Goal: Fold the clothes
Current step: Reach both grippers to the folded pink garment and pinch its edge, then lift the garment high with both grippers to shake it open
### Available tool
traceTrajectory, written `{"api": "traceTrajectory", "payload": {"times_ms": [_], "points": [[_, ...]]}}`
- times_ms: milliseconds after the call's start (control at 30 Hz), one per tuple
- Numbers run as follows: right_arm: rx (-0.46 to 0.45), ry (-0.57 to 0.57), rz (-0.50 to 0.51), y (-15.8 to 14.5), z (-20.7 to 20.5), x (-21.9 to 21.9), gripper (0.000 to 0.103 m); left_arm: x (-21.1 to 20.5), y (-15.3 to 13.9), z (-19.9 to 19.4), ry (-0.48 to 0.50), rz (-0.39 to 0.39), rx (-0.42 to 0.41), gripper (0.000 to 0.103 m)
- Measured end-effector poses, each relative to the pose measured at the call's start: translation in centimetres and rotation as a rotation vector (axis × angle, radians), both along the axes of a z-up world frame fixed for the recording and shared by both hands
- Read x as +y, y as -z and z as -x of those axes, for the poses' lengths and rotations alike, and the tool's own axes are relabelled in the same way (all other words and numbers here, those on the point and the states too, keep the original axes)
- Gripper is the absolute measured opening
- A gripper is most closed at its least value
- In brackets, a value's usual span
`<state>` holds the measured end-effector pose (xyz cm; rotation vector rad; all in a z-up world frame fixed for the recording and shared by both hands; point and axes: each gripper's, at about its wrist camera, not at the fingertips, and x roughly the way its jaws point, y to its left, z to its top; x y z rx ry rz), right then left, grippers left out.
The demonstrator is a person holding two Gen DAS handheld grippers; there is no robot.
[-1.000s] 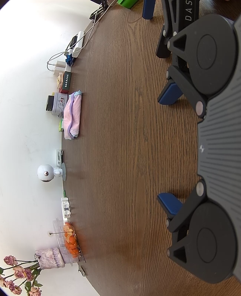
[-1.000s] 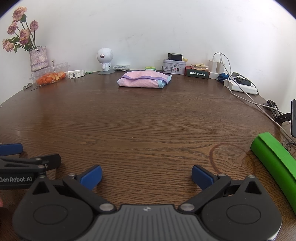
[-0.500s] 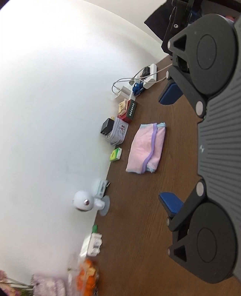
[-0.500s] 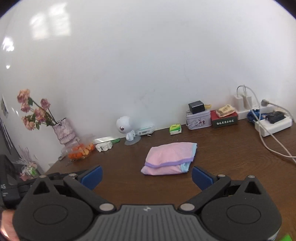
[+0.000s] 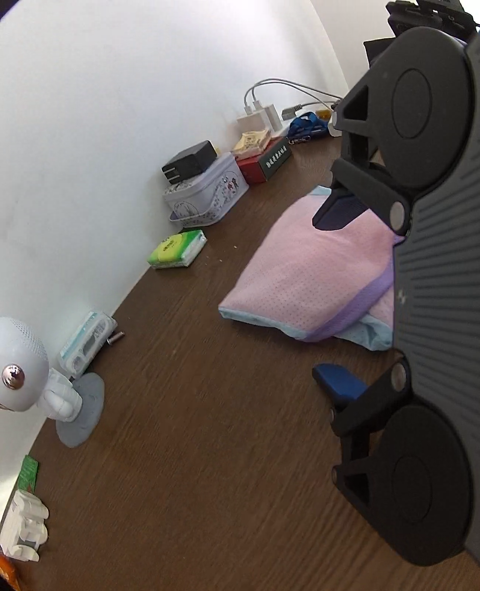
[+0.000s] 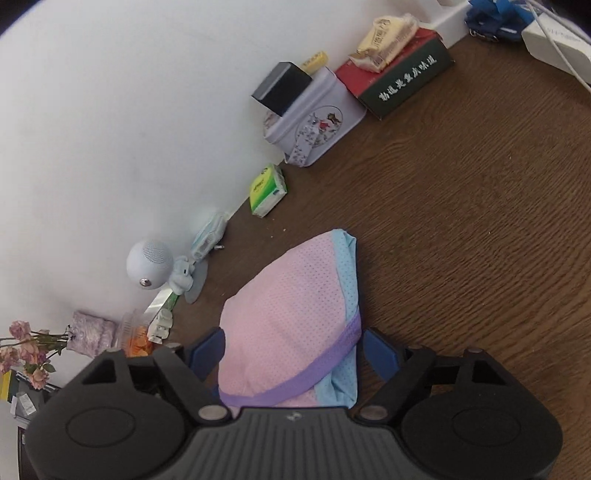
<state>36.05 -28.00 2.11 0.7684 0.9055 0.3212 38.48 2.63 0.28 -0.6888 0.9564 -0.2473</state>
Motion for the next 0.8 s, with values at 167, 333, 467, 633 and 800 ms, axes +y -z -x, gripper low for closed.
{"api": "traceTrajectory", "payload": {"times_ms": [167,333,467,633,800], "points": [[0.053,0.020,-0.026,2.4,-2.7,0.4,0.021,-0.8,0.5,-1.4,0.036,0.037,0.018,0.019],[-0.024,-0.003,0.077,1.2,-3.2,1.2,0.005,-0.6,-1.3,-0.5,0.018,0.024,-0.074,0.007],[-0.121,-0.032,0.136,-1.7,-2.1,1.5,0.003,-1.2,-3.2,0.7,0.019,0.001,-0.151,0.003],[-0.262,-0.043,0.151,-7.0,0.8,2.1,0.002,-1.6,-8.6,4.2,0.030,-0.003,-0.284,0.003],[-0.498,-0.036,0.195,-17.0,6.7,2.6,0.002,-1.5,-18.0,11.7,0.032,-0.041,-0.531,0.003]]}}
